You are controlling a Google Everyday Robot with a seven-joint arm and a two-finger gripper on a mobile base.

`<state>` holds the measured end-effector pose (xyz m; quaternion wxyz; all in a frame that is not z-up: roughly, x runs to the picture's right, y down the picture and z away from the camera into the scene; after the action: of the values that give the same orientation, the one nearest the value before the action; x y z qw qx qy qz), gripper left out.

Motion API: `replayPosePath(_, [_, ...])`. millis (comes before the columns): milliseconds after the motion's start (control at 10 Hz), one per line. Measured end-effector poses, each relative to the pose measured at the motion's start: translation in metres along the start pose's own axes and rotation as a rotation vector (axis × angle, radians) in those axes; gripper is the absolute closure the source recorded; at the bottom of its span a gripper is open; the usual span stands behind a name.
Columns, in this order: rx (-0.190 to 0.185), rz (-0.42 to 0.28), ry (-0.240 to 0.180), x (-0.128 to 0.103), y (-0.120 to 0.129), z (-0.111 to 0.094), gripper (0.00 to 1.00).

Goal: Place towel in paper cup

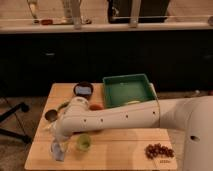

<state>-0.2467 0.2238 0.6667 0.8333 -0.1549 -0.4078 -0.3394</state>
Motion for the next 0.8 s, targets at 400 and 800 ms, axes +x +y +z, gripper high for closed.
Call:
replayPosePath(400, [0.022,0.003,0.025,0.007,-0.002,-0.013,0.20])
replayPosePath(800, [0.034,-0.003,0.038,0.007,-0.007,-0.019,0.20])
